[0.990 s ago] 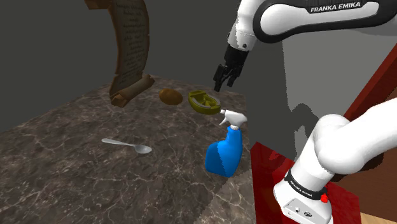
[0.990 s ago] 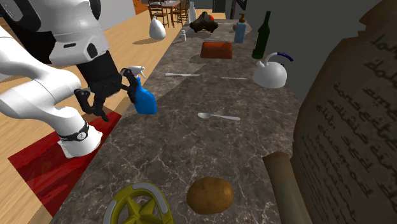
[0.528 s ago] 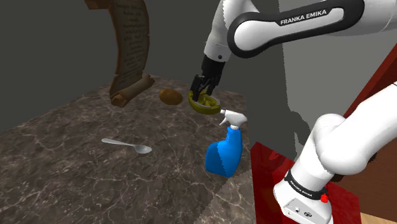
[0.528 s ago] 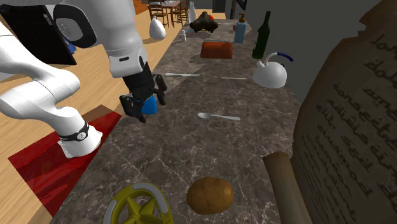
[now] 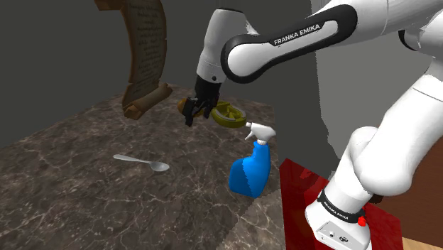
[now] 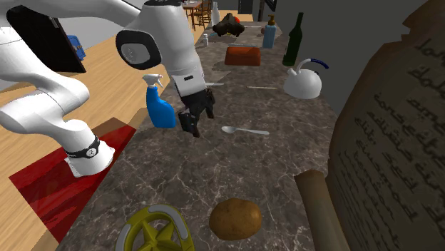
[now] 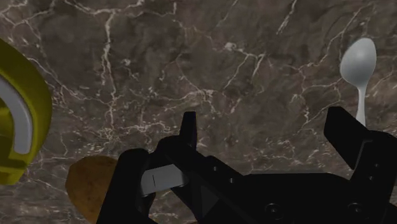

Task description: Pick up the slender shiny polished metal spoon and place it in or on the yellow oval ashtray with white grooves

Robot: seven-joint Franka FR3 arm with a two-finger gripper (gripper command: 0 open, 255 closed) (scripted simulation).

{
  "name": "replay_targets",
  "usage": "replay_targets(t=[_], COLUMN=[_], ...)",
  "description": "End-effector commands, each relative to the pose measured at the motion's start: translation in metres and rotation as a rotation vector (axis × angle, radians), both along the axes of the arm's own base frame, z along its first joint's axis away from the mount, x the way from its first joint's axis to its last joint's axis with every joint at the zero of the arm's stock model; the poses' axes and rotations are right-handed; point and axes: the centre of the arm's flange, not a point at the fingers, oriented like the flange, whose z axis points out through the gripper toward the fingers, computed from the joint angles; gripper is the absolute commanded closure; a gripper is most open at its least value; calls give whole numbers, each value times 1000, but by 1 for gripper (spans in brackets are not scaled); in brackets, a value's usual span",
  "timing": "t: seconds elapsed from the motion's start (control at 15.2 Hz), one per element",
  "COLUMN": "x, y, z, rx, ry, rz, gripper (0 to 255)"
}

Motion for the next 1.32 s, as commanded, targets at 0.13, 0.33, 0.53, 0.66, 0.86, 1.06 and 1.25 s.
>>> replay_targets(t=[0.13, 0.33, 0.53, 0.66, 0.86, 1.06, 1.25], x=[20, 35, 48, 57, 69, 75, 77], y=[39, 70, 102, 124, 156, 169, 172], z=[-22, -37, -52, -61, -75, -85, -100], rx=[16, 27, 38, 46, 57, 61, 61], ry=[-9, -15, -22, -27, -33, -36, -36], rz=[39, 68, 97, 117, 146, 156, 156], gripper=[0, 0, 0, 0, 0, 0, 0])
